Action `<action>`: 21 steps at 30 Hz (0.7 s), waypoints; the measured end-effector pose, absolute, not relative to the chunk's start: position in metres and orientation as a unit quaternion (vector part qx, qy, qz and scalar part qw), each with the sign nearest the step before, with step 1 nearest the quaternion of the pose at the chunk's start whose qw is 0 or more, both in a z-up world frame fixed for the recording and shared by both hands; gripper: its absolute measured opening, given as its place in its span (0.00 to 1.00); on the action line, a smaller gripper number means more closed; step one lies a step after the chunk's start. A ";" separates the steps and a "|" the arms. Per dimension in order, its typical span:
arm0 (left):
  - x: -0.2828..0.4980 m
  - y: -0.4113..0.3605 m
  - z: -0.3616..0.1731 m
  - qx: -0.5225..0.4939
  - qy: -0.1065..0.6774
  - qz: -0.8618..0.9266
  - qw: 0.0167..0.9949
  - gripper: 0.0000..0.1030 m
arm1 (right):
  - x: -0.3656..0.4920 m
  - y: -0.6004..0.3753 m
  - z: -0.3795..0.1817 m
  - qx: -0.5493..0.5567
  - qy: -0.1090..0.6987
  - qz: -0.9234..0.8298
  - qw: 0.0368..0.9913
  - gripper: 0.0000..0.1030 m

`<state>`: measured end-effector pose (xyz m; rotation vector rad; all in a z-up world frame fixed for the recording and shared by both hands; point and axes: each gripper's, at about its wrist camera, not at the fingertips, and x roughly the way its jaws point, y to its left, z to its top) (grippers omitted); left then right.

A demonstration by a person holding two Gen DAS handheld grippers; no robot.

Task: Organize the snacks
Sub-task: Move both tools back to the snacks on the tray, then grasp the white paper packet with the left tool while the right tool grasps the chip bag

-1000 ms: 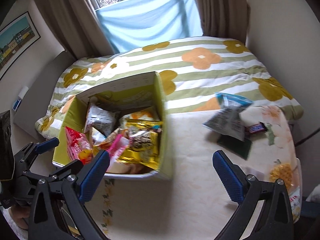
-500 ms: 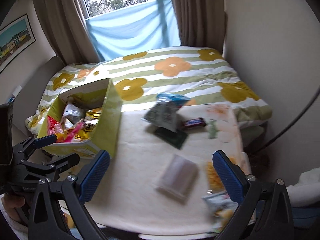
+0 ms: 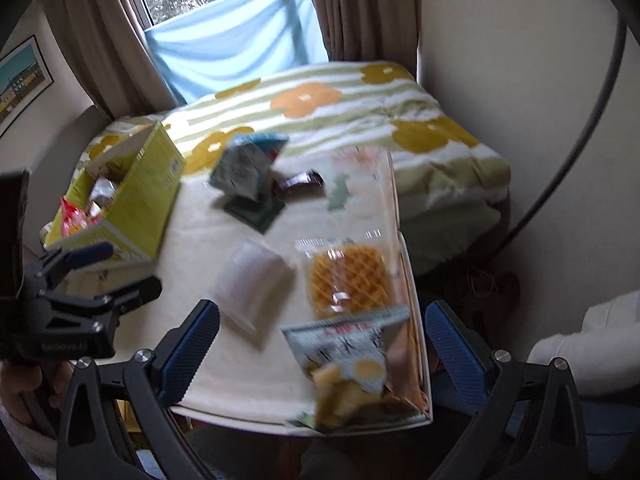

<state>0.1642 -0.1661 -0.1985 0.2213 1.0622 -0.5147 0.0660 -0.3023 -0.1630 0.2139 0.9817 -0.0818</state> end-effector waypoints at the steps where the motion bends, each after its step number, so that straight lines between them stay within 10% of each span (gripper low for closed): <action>1: 0.166 -0.171 -0.204 0.105 0.503 -0.246 0.822 1.00 | 0.063 -0.305 -0.169 0.104 0.470 -0.040 0.876 0.99; 16: 0.205 -0.222 -0.301 0.160 0.549 -0.267 0.776 0.92 | 0.058 -0.301 -0.240 0.067 0.485 -0.053 0.870 0.99; 21: 0.206 -0.230 -0.311 0.175 0.560 -0.268 0.764 0.72 | 0.060 -0.294 -0.248 0.054 0.489 -0.043 0.870 0.99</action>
